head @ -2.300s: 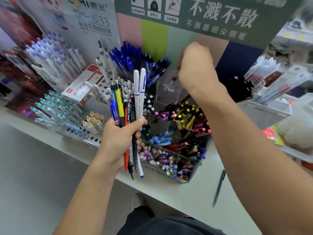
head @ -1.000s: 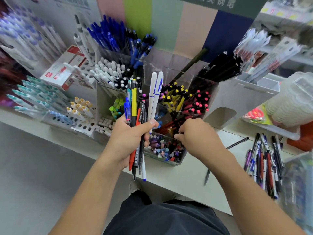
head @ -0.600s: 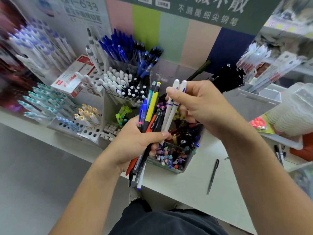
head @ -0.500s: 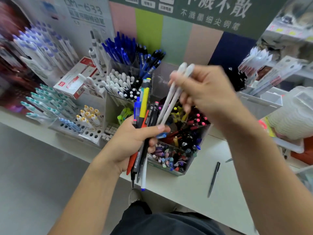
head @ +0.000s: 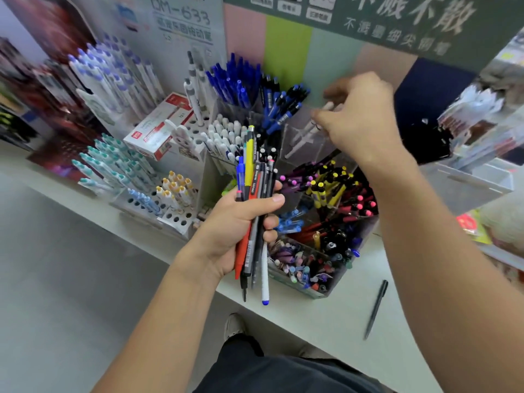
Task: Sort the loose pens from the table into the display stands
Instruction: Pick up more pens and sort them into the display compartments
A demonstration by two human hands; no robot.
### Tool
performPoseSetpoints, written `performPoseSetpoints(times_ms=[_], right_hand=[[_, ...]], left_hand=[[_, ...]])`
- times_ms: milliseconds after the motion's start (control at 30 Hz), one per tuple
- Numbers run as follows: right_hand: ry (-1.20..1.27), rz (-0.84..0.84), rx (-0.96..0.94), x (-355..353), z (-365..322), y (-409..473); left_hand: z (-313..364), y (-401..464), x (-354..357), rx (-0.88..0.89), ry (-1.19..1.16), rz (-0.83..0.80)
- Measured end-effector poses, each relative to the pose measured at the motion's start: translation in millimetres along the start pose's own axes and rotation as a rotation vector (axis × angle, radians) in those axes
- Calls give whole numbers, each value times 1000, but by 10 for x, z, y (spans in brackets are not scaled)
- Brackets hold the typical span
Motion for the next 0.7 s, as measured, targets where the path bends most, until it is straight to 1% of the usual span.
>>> performPoseSetpoints(times_ms=[67,100,133,167,267,300,367,433,533,633,700], right_hand=[[-61,132,-100,-231,-112,-253],[-23,173,-164,-311,-177,-406],[54,160,-202,-360,-211,-551],[154,89,-190,-349,-201,-674],[367,-263,-13,-89,-40,-932],[439,-308,36,-39,28,-964],[515,-270,53,-80,107,-960],[539,-209,40,-188,148,-948],[632,-241,129,-203,214,-969],[645,-198,181,-178,307,-970],[718,-205,245,-150,369,-993]], left_hand=[[10,4,22,10,71,-6],[18,11,40,20,103,-13],[23,20,59,31,125,-23],[26,27,88,38,135,-41],[18,64,204,40,117,-129],[13,74,244,37,113,-155],[8,93,304,29,113,-165],[15,114,346,32,158,-130],[34,147,421,59,263,-108],[22,167,493,55,299,-159],[-8,163,524,41,295,-210]])
Point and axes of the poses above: each hand's wrist, its own y-axis towards the middle knuckle, its own x-axis out of the palm, z = x × y, the point moved 6 cm from there along y, towards the middle knuckle, and after that the axes turned 11 degrees about y, right-handed, at the moved point
